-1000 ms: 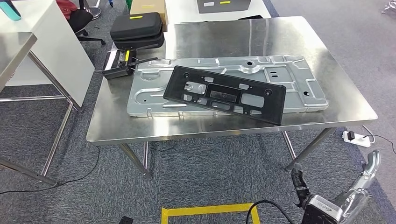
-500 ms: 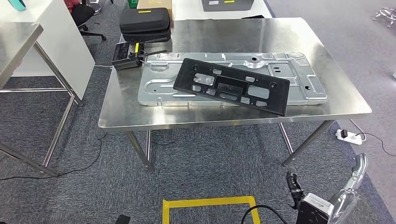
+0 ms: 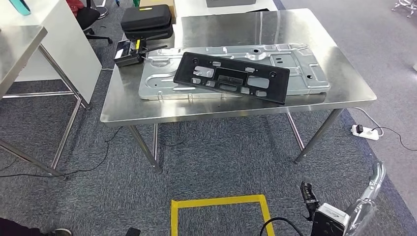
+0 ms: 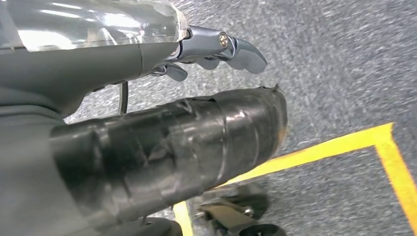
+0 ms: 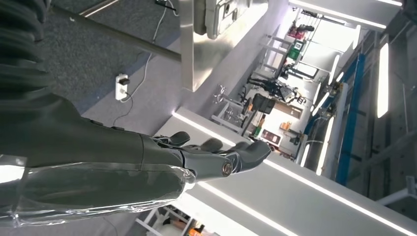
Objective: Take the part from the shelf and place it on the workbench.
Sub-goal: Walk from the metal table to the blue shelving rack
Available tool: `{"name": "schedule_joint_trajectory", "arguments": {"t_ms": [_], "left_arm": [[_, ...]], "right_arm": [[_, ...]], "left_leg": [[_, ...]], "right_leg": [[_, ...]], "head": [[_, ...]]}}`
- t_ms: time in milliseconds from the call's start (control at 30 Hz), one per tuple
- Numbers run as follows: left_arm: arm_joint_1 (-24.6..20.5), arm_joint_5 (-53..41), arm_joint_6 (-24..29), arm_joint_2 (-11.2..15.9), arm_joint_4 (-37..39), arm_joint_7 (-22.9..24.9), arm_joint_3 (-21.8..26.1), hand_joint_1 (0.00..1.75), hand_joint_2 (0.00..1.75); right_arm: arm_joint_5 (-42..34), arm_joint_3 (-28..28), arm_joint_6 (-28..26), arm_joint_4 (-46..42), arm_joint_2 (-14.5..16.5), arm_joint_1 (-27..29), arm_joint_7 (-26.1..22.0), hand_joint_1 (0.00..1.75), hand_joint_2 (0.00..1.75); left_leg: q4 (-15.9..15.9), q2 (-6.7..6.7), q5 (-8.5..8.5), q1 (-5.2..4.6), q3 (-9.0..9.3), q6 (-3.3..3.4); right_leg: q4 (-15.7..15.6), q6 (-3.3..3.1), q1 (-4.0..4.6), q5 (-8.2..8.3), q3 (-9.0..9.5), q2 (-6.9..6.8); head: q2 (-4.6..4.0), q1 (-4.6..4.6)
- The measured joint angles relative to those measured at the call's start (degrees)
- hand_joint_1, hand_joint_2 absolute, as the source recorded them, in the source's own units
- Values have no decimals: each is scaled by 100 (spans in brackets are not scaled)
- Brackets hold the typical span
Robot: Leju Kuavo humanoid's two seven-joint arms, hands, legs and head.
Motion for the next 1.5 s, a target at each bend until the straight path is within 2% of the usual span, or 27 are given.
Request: {"name": "schedule_joint_trajectory", "arguments": {"t_ms": [67,133,200,267,333,400,467,500,533,567,633,700,733,833,900,967,1000,1033,1067,1100,1133,1200,1267,1333,1400,1467,1500], "left_arm": [[-3,1,1,0,0,1,1,0,0],[-13,1,3,3,-1,3,2,0,0],[-34,3,5,7,-2,3,8,0,0],[-48,7,7,9,-2,2,25,0,0],[-38,11,5,5,-2,4,45,0,0],[-26,15,5,2,-1,7,61,0,0],[-26,15,5,2,0,9,72,0,0],[-25,15,4,2,0,9,76,0,0],[-24,15,4,2,0,10,80,0,0],[-24,15,4,2,0,10,83,0,0],[-24,15,4,0,0,11,85,0,0],[-28,15,4,-2,0,10,86,0,0],[-29,15,4,-2,0,9,87,0,0],[-24,15,4,-1,0,10,92,0,0],[-18,15,4,0,0,11,95,0,0],[-18,15,4,0,0,13,96,0,0],[-17,15,4,0,0,15,96,0,0],[-16,15,4,0,0,17,96,0,0],[-16,15,4,0,0,19,96,0,0],[-16,17,4,0,0,20,96,0,0],[-20,20,4,1,-1,20,97,0,0],[-30,24,4,5,-2,20,99,0,0],[-29,24,1,9,-2,22,102,0,0],[-16,24,-5,8,-1,28,105,0,0],[-14,24,-9,7,-1,32,110,0,0],[-15,23,-11,8,-2,33,115,0,0],[-13,22,-11,9,-2,33,119,0,0]], "right_arm": [[4,-1,-1,15,0,4,3,0,175],[9,-2,-2,22,0,10,7,0,175],[17,-5,-2,22,0,15,9,0,175],[23,-8,-2,22,0,18,15,0,175],[25,-11,-2,23,0,26,20,0,175],[25,-22,-2,24,0,42,27,0,175],[25,-32,-2,27,0,53,39,0,175],[25,-35,-2,29,0,55,44,0,175],[25,-36,-2,32,0,56,48,0,175],[25,-37,-2,34,0,58,51,0,175],[25,-37,-2,34,0,55,52,0,175],[25,-37,-2,33,0,51,52,0,175],[25,-38,-2,32,0,51,52,0,175],[23,-41,-2,32,0,57,52,0,175],[23,-44,-2,31,0,58,52,0,175],[23,-49,-2,31,0,61,50,0,175],[23,-53,-2,31,0,64,49,0,175],[23,-60,-2,31,0,67,48,0,175],[23,-68,-2,31,0,71,46,0,175],[23,-76,-2,31,1,74,46,0,175],[23,-86,-2,31,2,77,45,0,175],[23,-103,-3,31,10,83,41,0,175],[23,-123,-3,29,21,89,19,0,175],[23,-145,-3,22,34,109,-8,0,175],[22,-174,-3,13,48,134,-28,0,175],[12,-226,-3,4,60,149,-54,0,175],[-1,-258,-3,-3,66,157,-71,0,175]], "left_leg": [[82,0,234,0,204,4],[-518,-1,495,-5,745,44],[-1303,-4,404,-28,1274,96],[-1636,-5,304,-53,1420,146],[-1664,15,394,-34,1344,215],[-1683,43,519,-10,1234,287],[-1670,59,625,-16,1096,320],[-1655,64,675,-18,1028,320],[-1631,66,722,-19,955,313],[-1600,66,758,-18,885,304],[-1517,63,803,-17,759,277],[-1440,58,833,-31,667,233],[-1418,56,856,-37,634,202],[-1349,47,869,-39,561,100],[-986,31,534,-27,413,52],[-315,24,27,-7,195,14],[-21,24,-118,0,131,-2],[125,24,-136,3,139,-11],[81,24,-40,5,241,-13],[-177,24,129,5,450,-4],[-575,23,276,4,726,16],[-1327,20,380,-19,1196,65],[-1581,18,358,-50,1298,107],[-1607,27,449,-34,1221,170],[-1639,47,578,-3,1112,260],[-1630,65,687,-3,978,315],[-1612,70,737,-7,907,323]], "right_leg": [[39,18,4,120,-183,-3],[94,55,10,222,-338,-2],[137,112,24,310,-425,-13],[130,180,29,408,-447,-30],[154,249,16,388,-486,-20],[485,304,-4,-15,-614,4],[1172,346,-17,-545,-792,12],[1481,363,-21,-657,-838,12],[1638,372,-24,-634,-806,11],[1583,372,-27,-510,-673,11],[920,344,-30,-276,-147,12],[243,299,-7,-284,284,20],[85,276,8,-330,357,25],[3,168,-2,-261,301,18],[-31,68,-26,-164,220,1],[-22,21,-11,-79,103,-11],[-11,21,-5,-36,36,-13],[7,27,-1,6,-34,-13],[30,37,0,43,-104,-12],[58,51,0,77,-167,-10],[88,70,0,107,-220,-8],[131,126,13,171,-290,-7],[131,190,19,249,-314,-15],[124,259,21,289,-339,-7],[361,319,14,-6,-450,17],[986,364,-13,-560,-635,28],[1334,386,-21,-754,-710,28]], "head": [[0,-1],[1,-2],[1,1],[0,4],[0,5],[0,10],[-1,13],[0,13],[0,12],[0,12],[1,11],[1,10],[1,9],[1,8],[0,2],[1,-4],[0,-4],[0,-4],[0,-4],[0,-5],[0,-5],[1,-4],[1,-2],[1,-2],[0,2],[0,3],[0,2]]}}
